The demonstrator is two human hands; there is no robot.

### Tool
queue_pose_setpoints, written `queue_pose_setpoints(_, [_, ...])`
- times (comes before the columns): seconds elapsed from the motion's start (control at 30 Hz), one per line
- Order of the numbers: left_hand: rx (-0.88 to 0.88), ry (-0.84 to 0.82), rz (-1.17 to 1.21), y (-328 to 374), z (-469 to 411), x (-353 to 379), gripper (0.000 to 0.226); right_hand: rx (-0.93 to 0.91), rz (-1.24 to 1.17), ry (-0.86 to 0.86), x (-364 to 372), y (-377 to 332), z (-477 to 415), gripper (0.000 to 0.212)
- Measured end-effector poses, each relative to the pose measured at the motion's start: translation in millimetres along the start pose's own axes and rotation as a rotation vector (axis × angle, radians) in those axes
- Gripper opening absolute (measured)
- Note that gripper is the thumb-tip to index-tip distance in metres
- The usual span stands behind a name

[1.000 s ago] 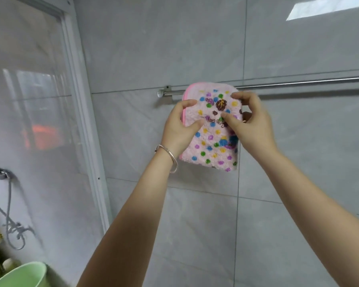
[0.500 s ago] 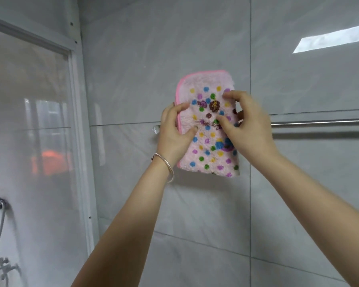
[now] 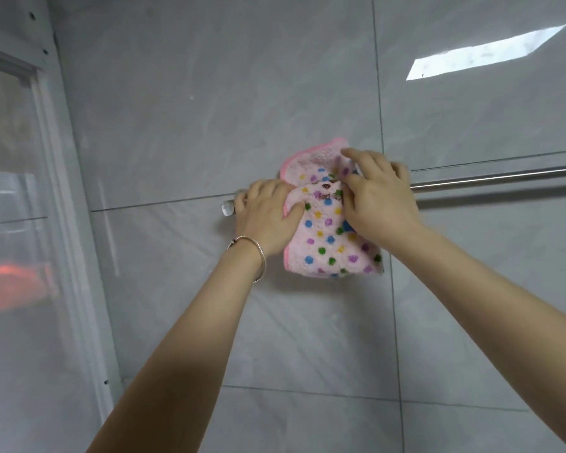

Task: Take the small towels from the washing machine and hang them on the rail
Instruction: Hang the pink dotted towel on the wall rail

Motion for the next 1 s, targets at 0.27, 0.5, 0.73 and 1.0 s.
queue_pose_setpoints(0.27, [-0.018,-0.209,0.035,-2.1,-22.8,4.2,0.027,-0.022,0.059,-0.419,12.3,11.2,-14.3,0.040])
queue_pose_setpoints(0.5, [-0.032,0.191,0.197,-8.1,-5.4,3.3,0.046,-0.006,0.138,-0.506,10.4,13.1,-16.0,0.057])
queue_pose_setpoints(0.73, [-0.462,0.196,1.228,-20.0,54.9,60.7,0.025,0.002,0.146,-0.423,9.7,10.7,-15.6,0.067])
queue_pose_setpoints(1.0, [-0.470,-0.154,1.611,4.9,42.5,67.0,0.046,0.137,-0.020,0.019,1.4,10.7,30.7,0.079])
Point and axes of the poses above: each hand's wrist, its own z-axis away from the middle knuckle, its own x-axis out of the palm, y = z × x, the point moved 6 cm from there along -z, towards the middle knuckle, and after that the axes turned 1 degree about y, right-handed, at the moved point
